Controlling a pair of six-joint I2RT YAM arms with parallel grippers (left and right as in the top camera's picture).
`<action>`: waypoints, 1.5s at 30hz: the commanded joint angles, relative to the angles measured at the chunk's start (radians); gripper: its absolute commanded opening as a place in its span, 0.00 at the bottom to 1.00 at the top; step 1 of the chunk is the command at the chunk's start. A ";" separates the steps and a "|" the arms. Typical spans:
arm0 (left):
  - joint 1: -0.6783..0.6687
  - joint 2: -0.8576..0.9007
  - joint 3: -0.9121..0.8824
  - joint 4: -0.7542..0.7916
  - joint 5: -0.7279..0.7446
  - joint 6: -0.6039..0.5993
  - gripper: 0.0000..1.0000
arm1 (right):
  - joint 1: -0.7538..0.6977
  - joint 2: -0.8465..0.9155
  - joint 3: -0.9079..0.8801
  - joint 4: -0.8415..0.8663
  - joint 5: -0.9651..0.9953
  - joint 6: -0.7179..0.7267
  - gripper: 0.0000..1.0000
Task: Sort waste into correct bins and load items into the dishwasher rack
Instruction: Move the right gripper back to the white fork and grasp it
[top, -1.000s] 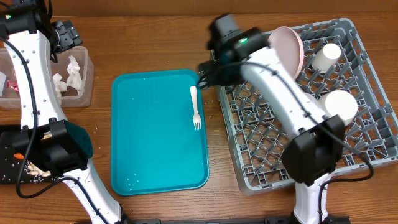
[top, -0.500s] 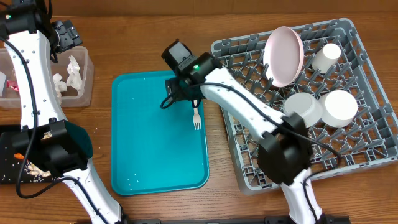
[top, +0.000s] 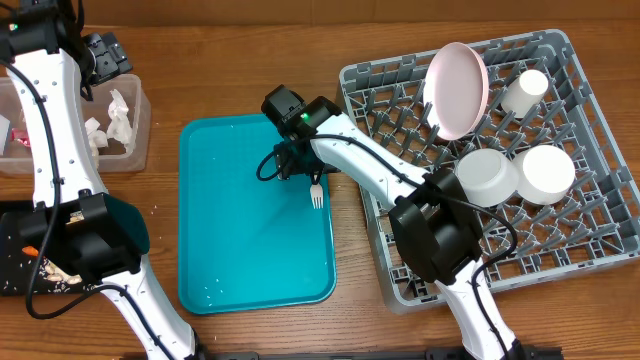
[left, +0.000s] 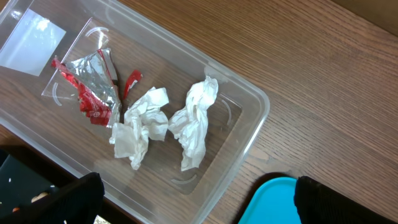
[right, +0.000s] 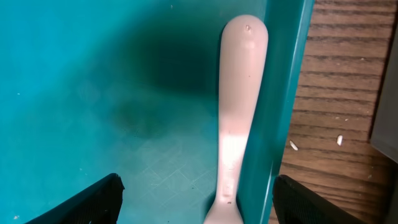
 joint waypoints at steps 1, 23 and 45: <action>-0.001 -0.018 0.010 0.000 -0.016 -0.016 1.00 | 0.003 -0.006 0.004 0.005 0.010 0.013 0.80; -0.004 -0.018 0.010 0.000 -0.016 -0.016 1.00 | 0.027 0.009 -0.053 0.057 -0.033 0.031 0.80; -0.004 -0.018 0.010 0.000 -0.016 -0.016 1.00 | 0.076 0.048 -0.053 0.061 -0.058 0.042 0.47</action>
